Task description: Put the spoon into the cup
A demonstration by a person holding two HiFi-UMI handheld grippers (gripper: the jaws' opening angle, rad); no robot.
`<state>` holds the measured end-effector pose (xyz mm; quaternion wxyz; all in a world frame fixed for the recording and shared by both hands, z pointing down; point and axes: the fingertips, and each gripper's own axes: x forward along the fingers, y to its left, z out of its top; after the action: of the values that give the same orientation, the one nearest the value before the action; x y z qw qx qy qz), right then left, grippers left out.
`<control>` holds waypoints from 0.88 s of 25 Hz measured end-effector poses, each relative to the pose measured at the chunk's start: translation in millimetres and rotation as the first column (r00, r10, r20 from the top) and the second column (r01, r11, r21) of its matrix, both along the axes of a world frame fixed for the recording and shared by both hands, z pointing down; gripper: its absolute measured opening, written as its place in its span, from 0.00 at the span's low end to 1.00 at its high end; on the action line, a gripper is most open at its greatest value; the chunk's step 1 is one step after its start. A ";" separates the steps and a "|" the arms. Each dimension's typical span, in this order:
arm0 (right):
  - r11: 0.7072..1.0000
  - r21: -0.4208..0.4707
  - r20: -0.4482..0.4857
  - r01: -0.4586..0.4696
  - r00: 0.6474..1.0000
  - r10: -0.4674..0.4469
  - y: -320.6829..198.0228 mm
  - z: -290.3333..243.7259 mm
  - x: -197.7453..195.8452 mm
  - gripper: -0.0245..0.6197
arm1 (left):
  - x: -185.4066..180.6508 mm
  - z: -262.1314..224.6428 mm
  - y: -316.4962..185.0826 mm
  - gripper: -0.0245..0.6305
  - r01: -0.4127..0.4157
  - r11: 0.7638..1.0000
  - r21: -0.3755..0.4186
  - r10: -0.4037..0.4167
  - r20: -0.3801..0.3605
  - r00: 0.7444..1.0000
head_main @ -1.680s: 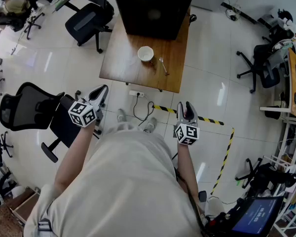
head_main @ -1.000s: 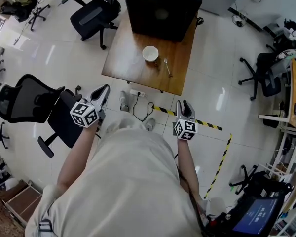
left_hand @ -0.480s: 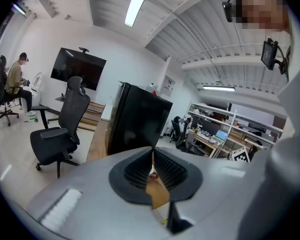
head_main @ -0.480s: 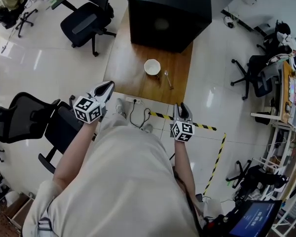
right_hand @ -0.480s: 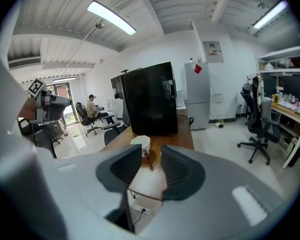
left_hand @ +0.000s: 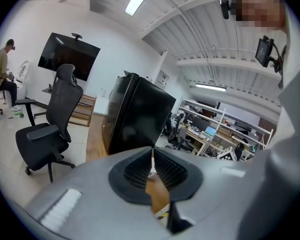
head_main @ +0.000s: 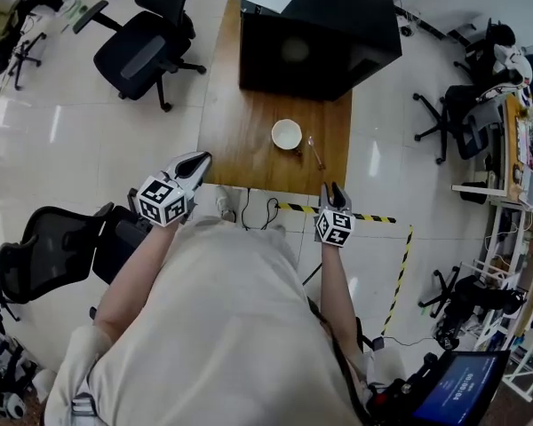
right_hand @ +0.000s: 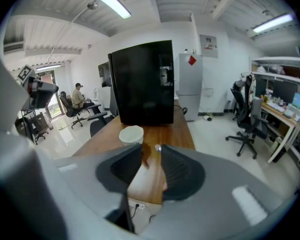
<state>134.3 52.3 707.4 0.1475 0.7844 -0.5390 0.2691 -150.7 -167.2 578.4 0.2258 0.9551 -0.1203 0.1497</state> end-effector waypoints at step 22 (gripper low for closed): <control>0.963 -0.236 -0.042 0.132 0.988 -0.146 -14.8 40.8 9.7 0.23 | 23.1 9.6 -19.6 0.04 -0.058 0.996 -0.065 0.056 -0.025 0.998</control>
<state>144.0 37.6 748.3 0.2728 0.7297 -0.5527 0.2961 -127.6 -186.8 588.0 0.2541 0.9518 -0.0852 0.1488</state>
